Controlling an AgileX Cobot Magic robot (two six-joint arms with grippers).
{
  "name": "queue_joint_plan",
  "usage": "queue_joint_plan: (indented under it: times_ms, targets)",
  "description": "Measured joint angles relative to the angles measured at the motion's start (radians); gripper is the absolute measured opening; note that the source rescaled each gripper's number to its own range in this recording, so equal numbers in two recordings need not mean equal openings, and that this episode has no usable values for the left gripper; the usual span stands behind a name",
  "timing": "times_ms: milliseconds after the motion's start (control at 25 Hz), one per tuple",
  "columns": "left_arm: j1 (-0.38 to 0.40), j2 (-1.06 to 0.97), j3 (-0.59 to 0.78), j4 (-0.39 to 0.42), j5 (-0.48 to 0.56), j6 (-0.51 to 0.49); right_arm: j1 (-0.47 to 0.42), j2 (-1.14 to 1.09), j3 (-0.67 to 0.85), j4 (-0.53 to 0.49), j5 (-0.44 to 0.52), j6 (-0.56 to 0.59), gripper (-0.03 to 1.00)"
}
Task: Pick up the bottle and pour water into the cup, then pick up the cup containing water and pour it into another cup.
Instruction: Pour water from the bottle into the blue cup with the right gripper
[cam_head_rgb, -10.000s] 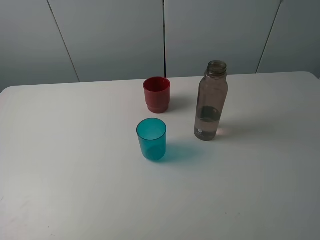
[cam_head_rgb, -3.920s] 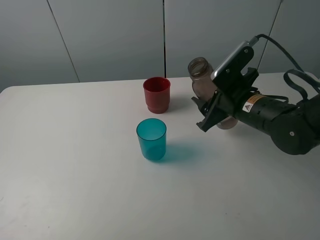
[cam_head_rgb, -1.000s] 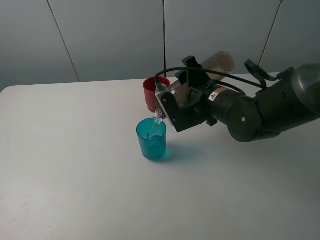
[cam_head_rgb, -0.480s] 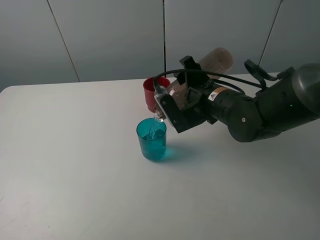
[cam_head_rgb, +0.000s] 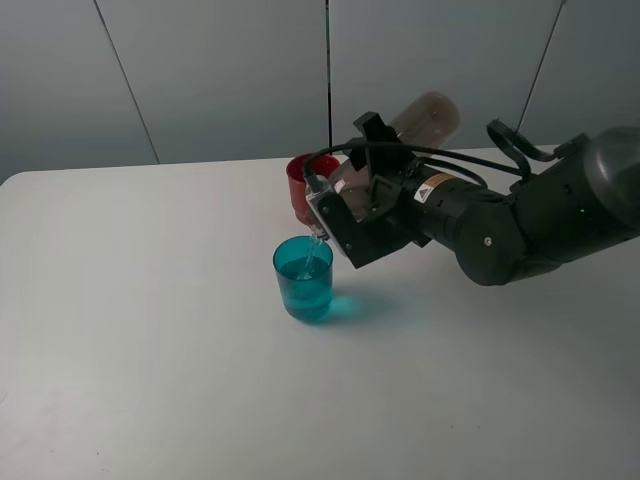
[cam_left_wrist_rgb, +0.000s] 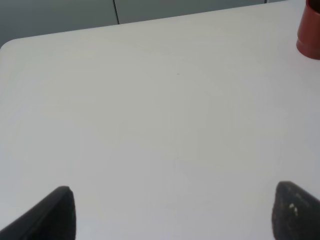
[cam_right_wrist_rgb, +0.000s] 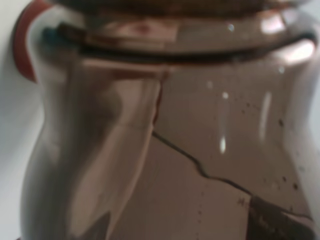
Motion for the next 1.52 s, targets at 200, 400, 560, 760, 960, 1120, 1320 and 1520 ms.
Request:
queue_joint_plan:
  times_ms: [200,400,560,760,960,1120,1320,1520]
  targets:
    - [0.000,0.000,0.000,0.000,0.000,0.000,0.000,0.000,0.000,-0.014,-0.004,0.000,0.04]
    - [0.000,0.000,0.000,0.000,0.000,0.000,0.000,0.000,0.000,-0.036,-0.006,0.000,0.04]
    - [0.000,0.000,0.000,0.000,0.000,0.000,0.000,0.000,-0.002,-0.060,-0.006,0.000,0.04]
    - [0.000,0.000,0.000,0.000,0.000,0.000,0.000,0.000,-0.002,-0.088,-0.006,0.000,0.04]
    - [0.000,0.000,0.000,0.000,0.000,0.000,0.000,0.000,-0.002,-0.111,-0.038,0.000,0.04]
    - [0.000,0.000,0.000,0.000,0.000,-0.002,0.000,0.000,-0.002,-0.111,-0.052,0.000,0.04]
    - [0.000,0.000,0.000,0.000,0.000,-0.002,0.000,0.000,-0.002,-0.111,-0.054,0.000,0.04]
    - [0.000,0.000,0.000,0.000,0.000,-0.002,0.000,0.000,-0.002,-0.111,-0.054,0.000,0.04]
